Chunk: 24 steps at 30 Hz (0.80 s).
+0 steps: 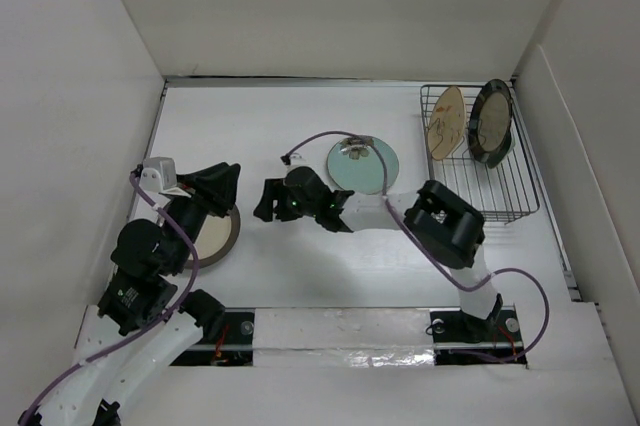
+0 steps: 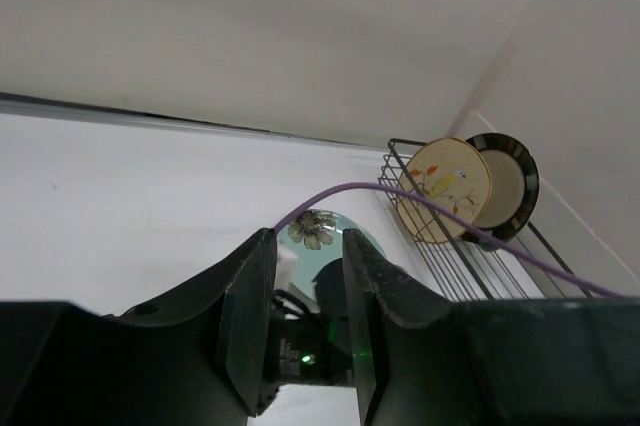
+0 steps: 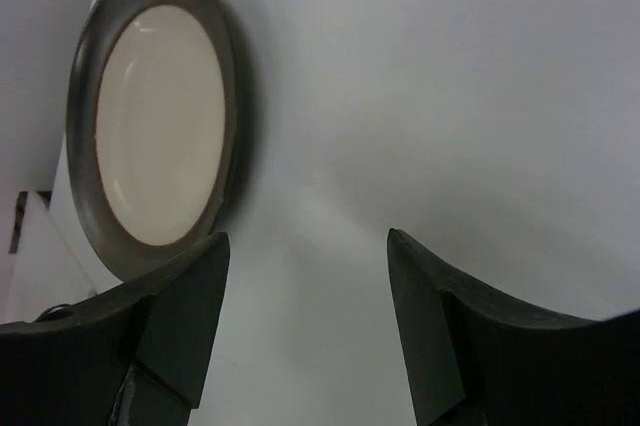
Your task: Load the plates into the dish rack
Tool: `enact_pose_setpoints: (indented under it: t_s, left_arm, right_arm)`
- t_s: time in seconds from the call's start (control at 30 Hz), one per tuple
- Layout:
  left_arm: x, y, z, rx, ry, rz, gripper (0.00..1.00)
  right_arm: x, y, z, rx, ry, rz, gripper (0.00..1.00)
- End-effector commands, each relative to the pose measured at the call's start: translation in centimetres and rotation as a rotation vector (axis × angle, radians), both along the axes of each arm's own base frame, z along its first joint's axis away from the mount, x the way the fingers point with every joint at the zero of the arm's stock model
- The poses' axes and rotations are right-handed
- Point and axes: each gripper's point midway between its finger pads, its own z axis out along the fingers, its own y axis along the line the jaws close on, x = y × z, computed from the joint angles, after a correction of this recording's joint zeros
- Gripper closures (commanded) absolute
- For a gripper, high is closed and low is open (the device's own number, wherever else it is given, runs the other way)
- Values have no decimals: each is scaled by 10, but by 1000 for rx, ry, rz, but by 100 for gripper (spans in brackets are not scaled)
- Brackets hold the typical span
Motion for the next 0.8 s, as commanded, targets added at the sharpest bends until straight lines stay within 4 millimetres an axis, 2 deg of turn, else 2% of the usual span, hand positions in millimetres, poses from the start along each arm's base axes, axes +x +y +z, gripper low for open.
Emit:
enact_pose_setpoints:
  t_s: [0.0,0.03,0.1,0.13,0.17,0.2,0.27,0.43,0.53,0.57,0.63,0.67,0.77]
  left_arm:
    - [5,3,5,-23,-20,29,70]
    - [7,-1,2,-11,-3,17,69]
    - [9,-5,0,2,6,5,66]
    - [10,-6,-2,7,10,2,66]
    - [11,-6,-2,8,12,4,65]
    - [12,-7,-4,12,15,4,65]
    - [12,-8,-5,17,24,-1,64]
    - [11,-6,-4,12,13,6,62]
    - [10,-6,-3,11,12,4,62]
    - [11,-5,-2,12,9,8,61]
    - [11,-4,-4,14,13,14,61]
    - [11,-5,-4,15,17,12,61]
    - [10,-2,-1,6,5,18,61]
  right_arm:
    - [-10,56,38,209,34,91,30]
    - [-11,70,27,208,50,108,30]
    - [-22,86,16,219,92,138,29]
    - [-21,91,14,235,103,139,29]
    - [-22,96,2,244,144,133,30]
    - [-29,102,-3,253,163,147,30]
    - [-31,109,-23,259,224,152,32]
    - [-30,122,-40,290,283,147,35]
    - [-34,131,-51,297,317,150,47]
    - [-35,132,-51,307,333,146,61]
    - [-35,130,-50,317,332,136,76]
    - [-33,128,-50,322,331,118,89]
    - [-31,119,-19,402,272,99,100]
